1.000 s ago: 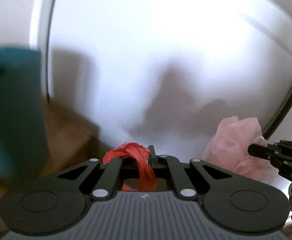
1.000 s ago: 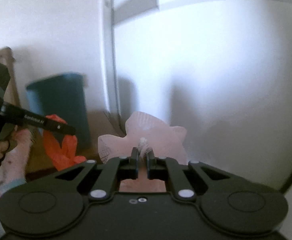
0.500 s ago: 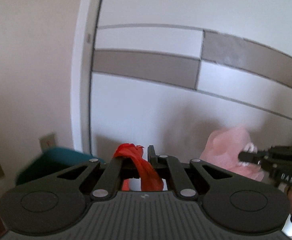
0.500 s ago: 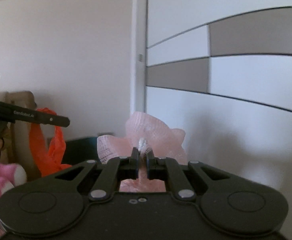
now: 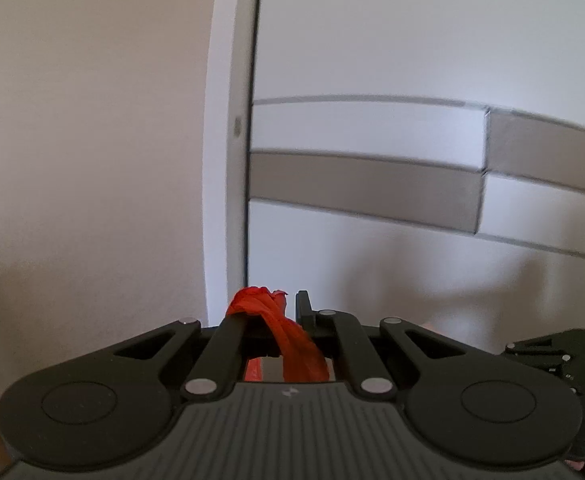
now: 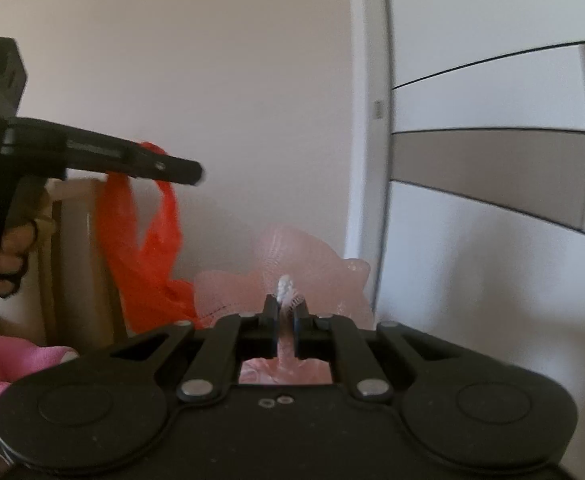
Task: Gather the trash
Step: 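Lift both tools with their trash and carry them toward the teal bin, then open right tool over the teal bin to drop the pink tissue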
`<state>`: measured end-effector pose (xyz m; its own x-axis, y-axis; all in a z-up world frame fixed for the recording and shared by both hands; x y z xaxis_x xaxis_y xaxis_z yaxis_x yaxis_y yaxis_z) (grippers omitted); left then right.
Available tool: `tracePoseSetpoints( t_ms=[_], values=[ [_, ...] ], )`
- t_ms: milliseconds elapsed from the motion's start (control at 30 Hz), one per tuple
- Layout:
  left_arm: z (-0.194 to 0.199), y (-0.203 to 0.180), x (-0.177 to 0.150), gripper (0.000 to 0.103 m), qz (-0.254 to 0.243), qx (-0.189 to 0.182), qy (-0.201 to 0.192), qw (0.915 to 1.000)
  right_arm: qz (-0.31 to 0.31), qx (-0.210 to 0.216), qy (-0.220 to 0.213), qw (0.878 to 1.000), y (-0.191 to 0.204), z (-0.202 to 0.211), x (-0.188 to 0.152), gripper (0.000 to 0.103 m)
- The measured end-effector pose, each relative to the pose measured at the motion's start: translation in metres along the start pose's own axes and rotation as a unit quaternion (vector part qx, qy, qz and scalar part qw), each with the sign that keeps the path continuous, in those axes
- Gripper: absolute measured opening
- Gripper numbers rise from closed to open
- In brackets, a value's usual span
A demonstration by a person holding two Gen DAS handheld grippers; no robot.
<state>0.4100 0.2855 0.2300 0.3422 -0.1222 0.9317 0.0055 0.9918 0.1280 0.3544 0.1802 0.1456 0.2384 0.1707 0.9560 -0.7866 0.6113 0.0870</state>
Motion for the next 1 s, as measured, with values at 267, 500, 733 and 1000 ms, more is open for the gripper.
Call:
tracePoseSetpoints(
  t_ms=[267,500,733,1000],
  values=[
    [-0.048,0.023,-0.066,0.005,0.024,-0.010,0.058,0.9979,0.010,0.011,0.031,0.999,0.014,-0.070,-0.028,0.005],
    [-0.062,0.032,-0.123,0.005,0.041,-0.020,0.111,0.9928,0.020,0.021,0.058,0.998,0.022,-0.108,-0.057,0.005],
    [-0.073,0.033,-0.156,0.005,0.051,-0.035,0.151,0.9865,0.038,0.025,0.076,0.996,0.031,-0.120,-0.075,0.006],
    [-0.087,0.035,-0.177,0.005,0.055,-0.034,0.183,0.9810,0.056,0.030,0.092,0.994,0.037,-0.123,-0.082,0.015]
  ],
)
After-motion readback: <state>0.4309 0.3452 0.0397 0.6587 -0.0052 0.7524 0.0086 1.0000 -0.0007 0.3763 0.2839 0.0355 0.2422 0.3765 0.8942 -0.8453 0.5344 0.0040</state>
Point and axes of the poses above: each gripper's, at about its wrist camera, not at the fingertips, and z roughly against the way its jaws point, y to its left, x to its top, the point moved 8 cm from there along -z, roughly the way its jaws point, and after that the axes turned 8 degrees about -z, right-handed, at the moved point
